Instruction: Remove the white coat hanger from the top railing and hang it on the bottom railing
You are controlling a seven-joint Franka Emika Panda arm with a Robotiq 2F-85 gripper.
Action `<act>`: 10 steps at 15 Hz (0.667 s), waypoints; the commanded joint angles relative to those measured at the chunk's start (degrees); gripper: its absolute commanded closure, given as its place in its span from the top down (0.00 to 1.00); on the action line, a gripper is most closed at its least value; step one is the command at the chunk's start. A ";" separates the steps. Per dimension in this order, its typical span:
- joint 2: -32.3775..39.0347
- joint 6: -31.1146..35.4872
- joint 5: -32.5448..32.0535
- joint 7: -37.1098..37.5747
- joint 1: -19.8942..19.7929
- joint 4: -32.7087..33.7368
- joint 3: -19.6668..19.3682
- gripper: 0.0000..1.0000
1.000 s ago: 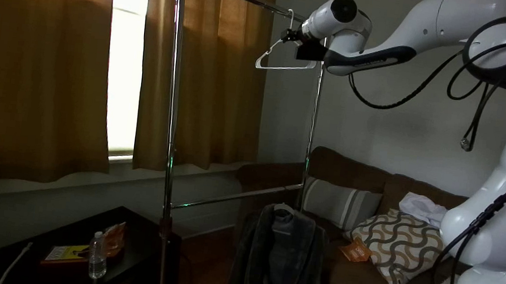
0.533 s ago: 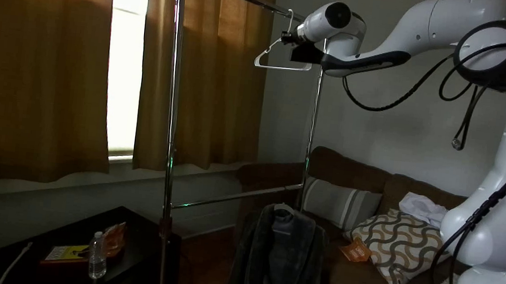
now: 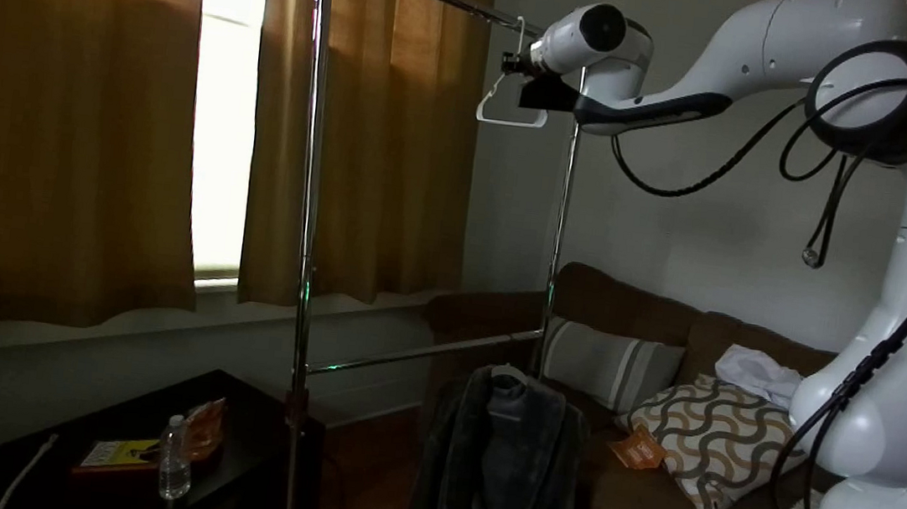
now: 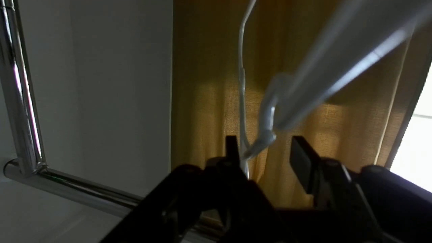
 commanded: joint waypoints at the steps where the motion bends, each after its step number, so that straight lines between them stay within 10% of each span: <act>1: 2.58 1.44 -2.55 0.41 0.17 3.35 0.01 0.76; 4: 4.47 1.83 -4.07 0.92 0.22 5.88 -0.08 0.99; 10: 7.68 2.29 -5.31 1.06 0.70 8.66 0.12 1.00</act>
